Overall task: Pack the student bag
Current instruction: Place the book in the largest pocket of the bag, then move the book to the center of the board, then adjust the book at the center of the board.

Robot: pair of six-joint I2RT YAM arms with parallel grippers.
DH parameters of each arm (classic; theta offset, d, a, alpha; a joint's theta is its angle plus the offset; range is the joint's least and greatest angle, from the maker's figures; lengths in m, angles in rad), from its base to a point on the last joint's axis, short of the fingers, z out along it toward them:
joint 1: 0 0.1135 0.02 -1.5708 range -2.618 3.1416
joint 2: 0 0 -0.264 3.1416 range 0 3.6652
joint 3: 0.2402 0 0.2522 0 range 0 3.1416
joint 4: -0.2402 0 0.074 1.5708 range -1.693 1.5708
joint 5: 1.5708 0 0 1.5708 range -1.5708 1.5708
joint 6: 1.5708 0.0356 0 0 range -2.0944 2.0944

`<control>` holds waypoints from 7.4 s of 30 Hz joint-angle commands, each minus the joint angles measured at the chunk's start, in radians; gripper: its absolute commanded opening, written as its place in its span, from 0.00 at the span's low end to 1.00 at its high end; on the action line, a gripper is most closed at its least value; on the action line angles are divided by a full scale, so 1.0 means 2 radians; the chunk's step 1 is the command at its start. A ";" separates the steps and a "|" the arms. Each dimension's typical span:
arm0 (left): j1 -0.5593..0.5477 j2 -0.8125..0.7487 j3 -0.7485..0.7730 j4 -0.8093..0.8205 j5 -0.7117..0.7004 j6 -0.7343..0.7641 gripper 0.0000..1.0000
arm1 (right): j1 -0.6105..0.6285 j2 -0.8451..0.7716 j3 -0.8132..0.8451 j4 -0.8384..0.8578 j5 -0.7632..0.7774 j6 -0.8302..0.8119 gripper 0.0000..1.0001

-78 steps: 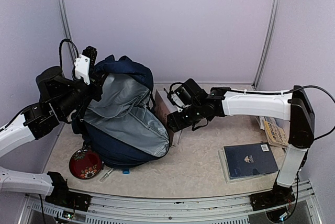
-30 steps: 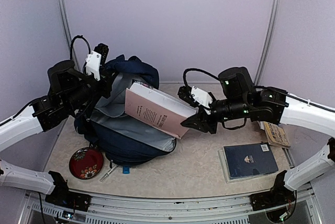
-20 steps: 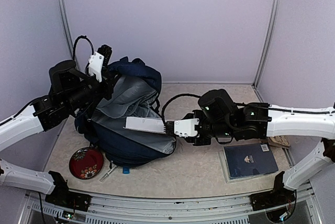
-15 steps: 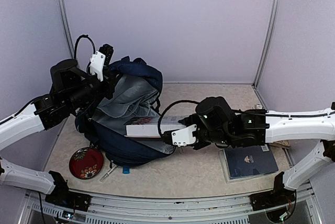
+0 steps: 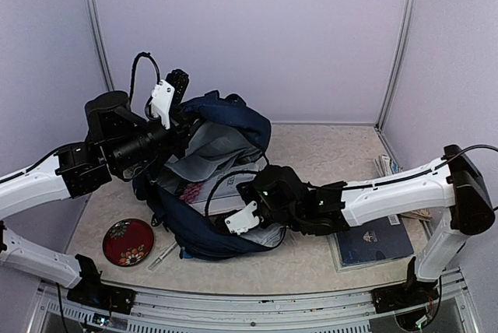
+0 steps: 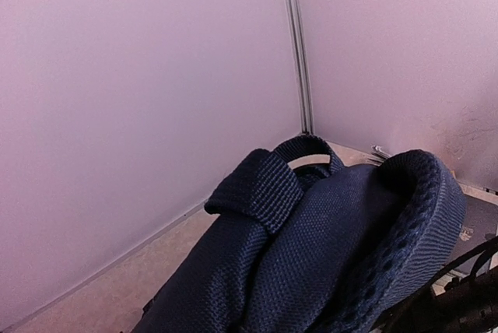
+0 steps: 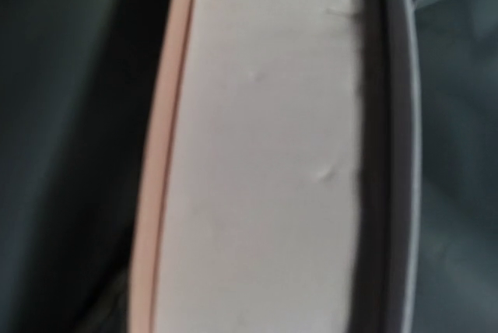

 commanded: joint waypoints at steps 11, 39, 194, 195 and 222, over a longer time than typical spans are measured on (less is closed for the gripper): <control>-0.015 0.010 0.023 0.107 0.007 -0.054 0.00 | -0.037 0.125 0.126 0.054 0.152 0.040 0.18; 0.035 0.034 -0.014 0.121 -0.013 -0.136 0.00 | 0.014 -0.018 0.140 -0.156 -0.197 0.422 0.99; 0.083 0.028 -0.020 0.053 0.061 -0.121 0.00 | -0.356 -0.093 -0.130 -0.234 -0.382 0.972 0.85; 0.083 0.028 -0.020 0.053 0.060 -0.120 0.00 | -0.356 -0.086 -0.128 -0.241 -0.386 0.969 0.86; 0.086 0.038 -0.016 0.047 0.070 -0.122 0.00 | -0.356 -0.046 -0.123 0.015 -0.678 1.018 0.83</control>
